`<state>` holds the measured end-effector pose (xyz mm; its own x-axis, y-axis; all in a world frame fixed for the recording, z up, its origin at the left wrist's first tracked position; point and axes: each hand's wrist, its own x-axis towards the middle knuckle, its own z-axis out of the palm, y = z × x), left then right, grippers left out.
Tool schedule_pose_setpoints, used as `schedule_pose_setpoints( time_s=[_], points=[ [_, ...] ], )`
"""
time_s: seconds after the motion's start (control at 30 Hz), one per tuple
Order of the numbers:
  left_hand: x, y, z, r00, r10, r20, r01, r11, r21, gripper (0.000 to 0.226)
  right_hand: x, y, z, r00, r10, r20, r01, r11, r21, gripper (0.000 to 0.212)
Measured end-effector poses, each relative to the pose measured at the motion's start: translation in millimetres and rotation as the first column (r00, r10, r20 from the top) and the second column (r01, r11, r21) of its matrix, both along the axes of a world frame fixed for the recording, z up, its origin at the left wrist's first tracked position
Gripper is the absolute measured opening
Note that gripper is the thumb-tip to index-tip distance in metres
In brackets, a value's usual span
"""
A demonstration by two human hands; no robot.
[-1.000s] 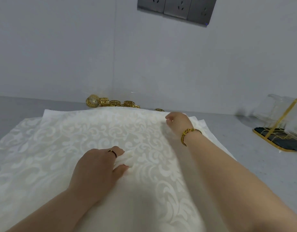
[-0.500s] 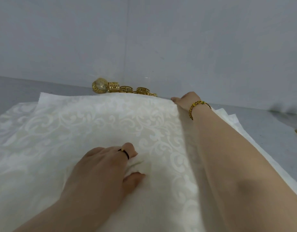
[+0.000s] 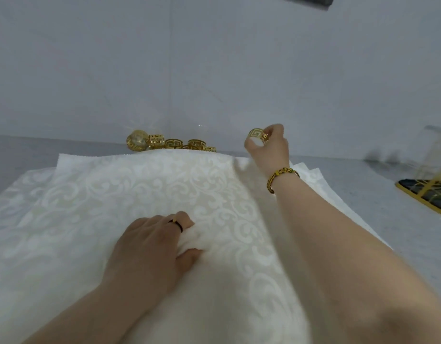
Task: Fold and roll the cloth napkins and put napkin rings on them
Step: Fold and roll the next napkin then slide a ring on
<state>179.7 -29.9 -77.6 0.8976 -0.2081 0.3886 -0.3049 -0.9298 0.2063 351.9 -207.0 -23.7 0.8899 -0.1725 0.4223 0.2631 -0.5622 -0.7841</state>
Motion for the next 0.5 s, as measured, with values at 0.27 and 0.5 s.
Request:
schedule_pose_setpoints(
  time_s=[0.27,0.5],
  points=[
    [-18.4,-9.4,13.5,0.991,0.094,-0.096,-0.105,0.988,-0.112,0.043,-148.6,-11.8,1.6,0.848,0.315,-0.426,-0.35,0.937,-0.004,0.058],
    [-50.2,-19.4,24.6,0.993,-0.008,-0.117,-0.038,0.921,-0.388,0.037,-204.0,-13.9,-16.6,0.801,0.317,-0.507,-0.46,0.869,-0.183,0.038]
  ],
)
